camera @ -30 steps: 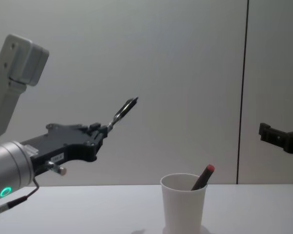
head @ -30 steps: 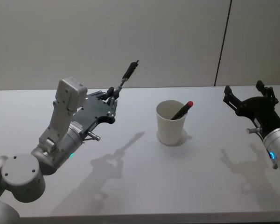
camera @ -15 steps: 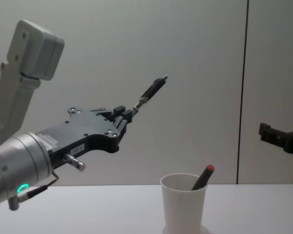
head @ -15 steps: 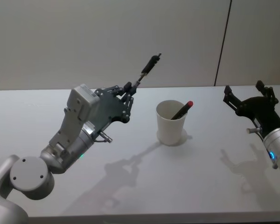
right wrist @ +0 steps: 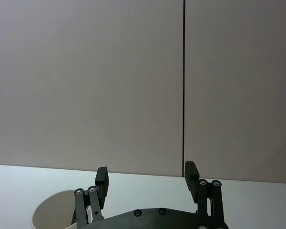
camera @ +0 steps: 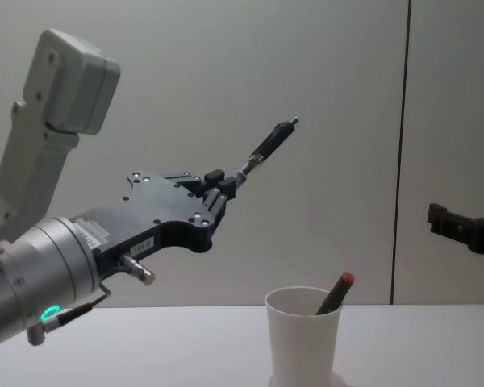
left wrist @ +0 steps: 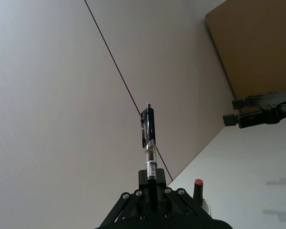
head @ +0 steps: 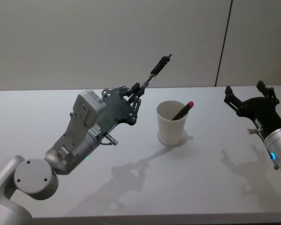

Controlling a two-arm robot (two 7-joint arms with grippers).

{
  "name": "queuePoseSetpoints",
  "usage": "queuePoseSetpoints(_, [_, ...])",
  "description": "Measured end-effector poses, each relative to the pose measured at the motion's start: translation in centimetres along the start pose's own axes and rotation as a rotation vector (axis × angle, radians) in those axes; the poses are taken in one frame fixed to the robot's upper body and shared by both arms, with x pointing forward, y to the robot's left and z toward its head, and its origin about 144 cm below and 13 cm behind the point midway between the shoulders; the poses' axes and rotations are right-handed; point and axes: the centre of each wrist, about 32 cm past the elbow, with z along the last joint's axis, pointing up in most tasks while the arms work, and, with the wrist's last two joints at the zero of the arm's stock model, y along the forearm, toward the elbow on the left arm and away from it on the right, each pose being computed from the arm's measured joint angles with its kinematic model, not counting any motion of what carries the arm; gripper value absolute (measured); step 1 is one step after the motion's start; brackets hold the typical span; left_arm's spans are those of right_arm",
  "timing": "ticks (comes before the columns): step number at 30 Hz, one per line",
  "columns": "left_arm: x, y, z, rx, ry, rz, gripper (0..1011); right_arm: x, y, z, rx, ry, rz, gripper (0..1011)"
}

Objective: Place the pen into the pen holder.

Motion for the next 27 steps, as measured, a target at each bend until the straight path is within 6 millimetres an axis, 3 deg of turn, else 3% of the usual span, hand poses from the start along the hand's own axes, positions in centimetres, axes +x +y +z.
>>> queuePoseSetpoints(11, [-0.1,-0.1,0.0,-0.010,-0.009,-0.010,96,0.0,-0.1,0.2,0.015,0.002,0.038,1001])
queuePoseSetpoints(27, [-0.2,-0.2,0.0,-0.016,-0.013,-0.016,96,-0.5,-0.5,1.9,0.071,0.058,0.226,1001])
